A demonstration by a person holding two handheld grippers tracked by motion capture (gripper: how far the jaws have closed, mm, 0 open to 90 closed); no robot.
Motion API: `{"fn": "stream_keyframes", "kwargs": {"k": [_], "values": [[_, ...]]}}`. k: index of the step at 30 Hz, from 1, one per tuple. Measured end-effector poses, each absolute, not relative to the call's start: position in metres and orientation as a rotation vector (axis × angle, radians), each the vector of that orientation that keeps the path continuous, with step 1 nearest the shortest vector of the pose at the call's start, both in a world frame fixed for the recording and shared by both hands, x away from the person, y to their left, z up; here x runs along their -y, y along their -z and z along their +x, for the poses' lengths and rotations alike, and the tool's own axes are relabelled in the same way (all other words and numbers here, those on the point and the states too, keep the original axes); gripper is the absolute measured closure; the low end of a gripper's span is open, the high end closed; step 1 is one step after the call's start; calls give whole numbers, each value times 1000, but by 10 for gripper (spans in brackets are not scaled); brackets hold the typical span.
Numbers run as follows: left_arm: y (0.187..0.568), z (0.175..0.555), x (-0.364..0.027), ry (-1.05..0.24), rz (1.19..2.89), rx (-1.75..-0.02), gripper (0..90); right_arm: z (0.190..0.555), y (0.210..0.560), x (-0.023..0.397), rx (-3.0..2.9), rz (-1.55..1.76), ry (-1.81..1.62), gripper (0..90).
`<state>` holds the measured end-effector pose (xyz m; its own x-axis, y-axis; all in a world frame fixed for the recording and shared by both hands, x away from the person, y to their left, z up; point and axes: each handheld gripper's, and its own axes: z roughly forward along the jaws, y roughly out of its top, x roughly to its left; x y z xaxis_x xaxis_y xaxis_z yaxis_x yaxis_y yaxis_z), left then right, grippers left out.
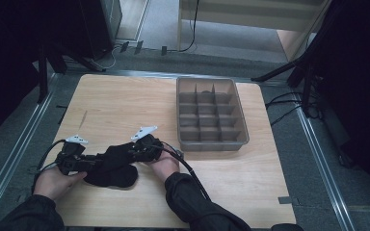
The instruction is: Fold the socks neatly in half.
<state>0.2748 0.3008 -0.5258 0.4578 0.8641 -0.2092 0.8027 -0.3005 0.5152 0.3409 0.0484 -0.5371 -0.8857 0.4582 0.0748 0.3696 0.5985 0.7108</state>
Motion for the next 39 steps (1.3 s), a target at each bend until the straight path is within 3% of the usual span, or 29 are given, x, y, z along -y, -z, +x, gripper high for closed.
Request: {"fn": "stream_keyframes", "kwargs": {"k": [6, 11, 30, 39], "values": [[522, 276, -302, -128, 2127, -1413, 707, 339, 539, -50, -2692, 707, -1108, 815], [518, 276, -306, -97, 2109, -1427, 825, 341, 537, -49, -2703, 752, -1100, 882], [487, 272, -317, -11, 1971, -1394, 864, 327, 499, -39, -2716, 710, -1153, 888], [471, 261, -321, 77, 2000, -1377, 866, 302, 475, -34, -2714, 666, -1215, 887]]}}
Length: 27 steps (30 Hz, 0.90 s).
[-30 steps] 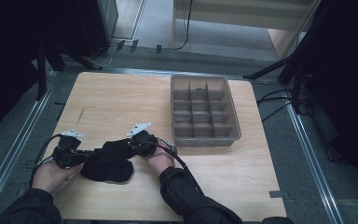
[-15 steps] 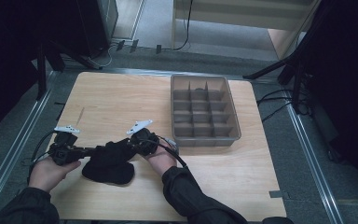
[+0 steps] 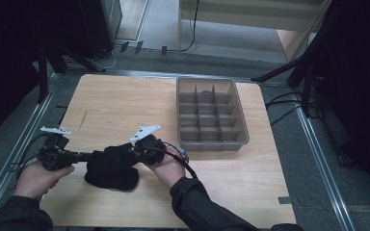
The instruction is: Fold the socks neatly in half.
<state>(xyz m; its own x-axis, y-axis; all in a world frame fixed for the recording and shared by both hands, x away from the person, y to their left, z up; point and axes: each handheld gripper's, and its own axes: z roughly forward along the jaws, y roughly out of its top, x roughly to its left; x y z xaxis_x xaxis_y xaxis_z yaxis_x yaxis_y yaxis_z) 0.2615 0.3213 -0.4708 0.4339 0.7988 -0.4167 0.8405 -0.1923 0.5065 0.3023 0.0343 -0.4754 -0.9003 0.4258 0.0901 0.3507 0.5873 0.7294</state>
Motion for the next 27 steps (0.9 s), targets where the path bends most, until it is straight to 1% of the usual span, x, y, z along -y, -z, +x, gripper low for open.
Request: {"fn": "stream_keyframes", "kwargs": {"k": [1, 9, 15, 22, 25, 27], "values": [[470, 260, -322, 70, 2008, -1377, 866, 298, 474, -34, -2722, 670, -1214, 887], [474, 257, -324, 131, 2048, -1400, 865, 271, 476, -33, -2776, 679, -1232, 886], [486, 266, -323, 157, 2078, -1417, 863, 259, 490, -36, -2819, 698, -1228, 883], [498, 271, -318, 142, 2135, -1402, 855, 255, 509, -40, -2857, 714, -1197, 874], [501, 272, -315, 108, 2167, -1385, 832, 258, 516, -40, -2870, 728, -1177, 844], [502, 271, -316, 87, 2166, -1369, 805, 259, 519, -39, -2871, 733, -1181, 779]]}}
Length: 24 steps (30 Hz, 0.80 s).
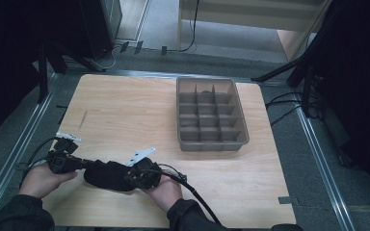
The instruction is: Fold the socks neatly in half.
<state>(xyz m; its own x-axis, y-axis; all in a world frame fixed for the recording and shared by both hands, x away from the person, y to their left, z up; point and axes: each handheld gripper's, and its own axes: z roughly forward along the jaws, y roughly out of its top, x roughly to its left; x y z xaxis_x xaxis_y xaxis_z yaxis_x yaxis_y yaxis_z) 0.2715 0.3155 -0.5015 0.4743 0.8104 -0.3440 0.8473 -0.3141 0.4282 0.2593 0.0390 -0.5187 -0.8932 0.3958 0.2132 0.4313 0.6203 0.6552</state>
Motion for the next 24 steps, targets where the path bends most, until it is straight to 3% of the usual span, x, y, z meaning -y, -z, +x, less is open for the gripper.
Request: {"fn": "stream_keyframes", "kwargs": {"k": [6, 12, 19, 24], "values": [[489, 264, -320, 2, 2105, -1352, 725, 263, 509, -33, 2771, -701, 1211, 735], [482, 252, -318, -14, 2098, -1322, 751, 263, 503, -26, 2752, -707, 1229, 845], [504, 249, -312, 54, 2168, -1318, 776, 261, 524, -36, 2838, -659, 1137, 843], [513, 254, -309, 29, 2218, -1313, 771, 269, 532, -38, 2879, -668, 1154, 834]]}}
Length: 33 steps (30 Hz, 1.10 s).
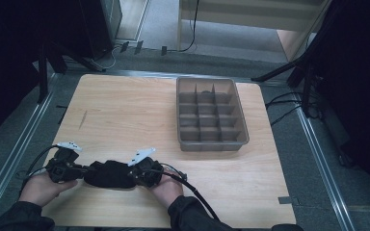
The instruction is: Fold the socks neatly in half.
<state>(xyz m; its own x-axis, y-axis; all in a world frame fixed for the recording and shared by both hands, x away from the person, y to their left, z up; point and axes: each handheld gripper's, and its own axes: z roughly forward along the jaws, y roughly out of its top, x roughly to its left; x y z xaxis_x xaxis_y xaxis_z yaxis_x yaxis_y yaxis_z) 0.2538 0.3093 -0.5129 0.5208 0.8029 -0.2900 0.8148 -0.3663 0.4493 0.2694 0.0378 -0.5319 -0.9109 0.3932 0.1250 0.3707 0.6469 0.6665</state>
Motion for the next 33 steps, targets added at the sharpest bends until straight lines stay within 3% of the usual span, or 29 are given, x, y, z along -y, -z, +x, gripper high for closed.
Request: {"fn": "stream_keyframes", "kwargs": {"k": [11, 17, 22, 28, 33], "values": [[514, 258, -309, -70, 2224, -1357, 743, 300, 535, -41, -2735, 674, -1172, 761], [504, 252, -313, -48, 2141, -1392, 770, 303, 519, -35, -2673, 696, -1216, 750], [506, 249, -306, -17, 2177, -1364, 788, 314, 519, -33, -2659, 769, -1193, 782], [515, 252, -302, 5, 2227, -1352, 790, 310, 531, -41, -2704, 779, -1171, 694], [517, 252, -299, -2, 2266, -1343, 795, 305, 538, -49, -2703, 745, -1118, 696]]}}
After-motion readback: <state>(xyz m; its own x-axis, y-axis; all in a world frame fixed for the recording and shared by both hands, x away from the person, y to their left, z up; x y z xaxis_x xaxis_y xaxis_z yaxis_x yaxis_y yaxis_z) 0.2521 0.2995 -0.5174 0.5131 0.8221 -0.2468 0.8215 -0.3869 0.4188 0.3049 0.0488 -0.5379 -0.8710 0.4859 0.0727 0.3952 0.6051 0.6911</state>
